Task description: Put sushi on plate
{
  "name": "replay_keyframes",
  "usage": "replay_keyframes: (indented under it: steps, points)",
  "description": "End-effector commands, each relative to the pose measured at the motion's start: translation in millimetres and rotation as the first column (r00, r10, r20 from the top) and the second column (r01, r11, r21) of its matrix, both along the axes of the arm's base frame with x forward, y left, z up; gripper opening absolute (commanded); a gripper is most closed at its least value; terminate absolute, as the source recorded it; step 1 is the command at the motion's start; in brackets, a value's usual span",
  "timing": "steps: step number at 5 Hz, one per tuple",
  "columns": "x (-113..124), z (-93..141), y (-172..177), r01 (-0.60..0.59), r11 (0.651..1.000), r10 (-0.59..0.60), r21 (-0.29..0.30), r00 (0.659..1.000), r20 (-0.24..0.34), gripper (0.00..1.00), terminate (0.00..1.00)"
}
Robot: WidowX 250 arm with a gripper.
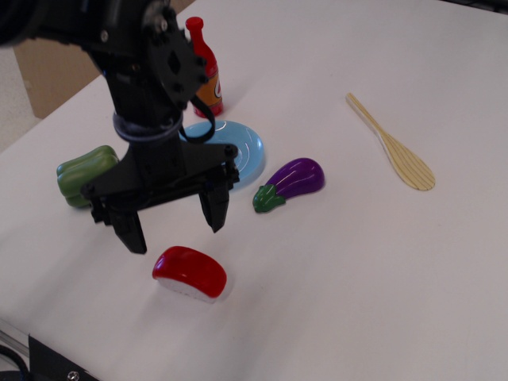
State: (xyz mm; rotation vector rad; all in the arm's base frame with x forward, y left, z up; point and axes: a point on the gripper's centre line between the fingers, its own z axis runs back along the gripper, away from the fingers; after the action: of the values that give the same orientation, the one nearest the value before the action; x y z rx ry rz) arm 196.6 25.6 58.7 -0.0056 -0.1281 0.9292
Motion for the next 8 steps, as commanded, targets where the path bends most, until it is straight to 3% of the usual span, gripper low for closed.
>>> replay_keyframes:
  steps: [1, 2, 4, 5, 6, 7, 8]
  points:
    - [12, -21, -9, -0.191, 0.981, 0.192, -0.032, 0.98, 0.047, 1.0, 0.0]
    - [4, -24, -8, -0.282, 0.959, 0.282, -0.004, 0.959, 0.035, 1.0, 0.0]
    - [10, -44, -6, -0.299, 0.954, 0.299, -0.016, 0.954, -0.003, 1.0, 0.0]
    - [10, -47, -4, -0.324, 0.945, 0.324, -0.048, 0.946, -0.009, 0.0, 0.0]
    - [9, -42, 1, -0.303, 0.949, 0.301, -0.084, 0.953, -0.035, 0.0, 0.0]
    - [17, -22, 14, -0.269, 0.962, 0.267, -0.051, 0.962, -0.053, 0.0, 0.0]
    - [38, 8, 33, -0.256, 0.965, 0.257, -0.064, 0.966, 0.01, 0.0, 0.0]
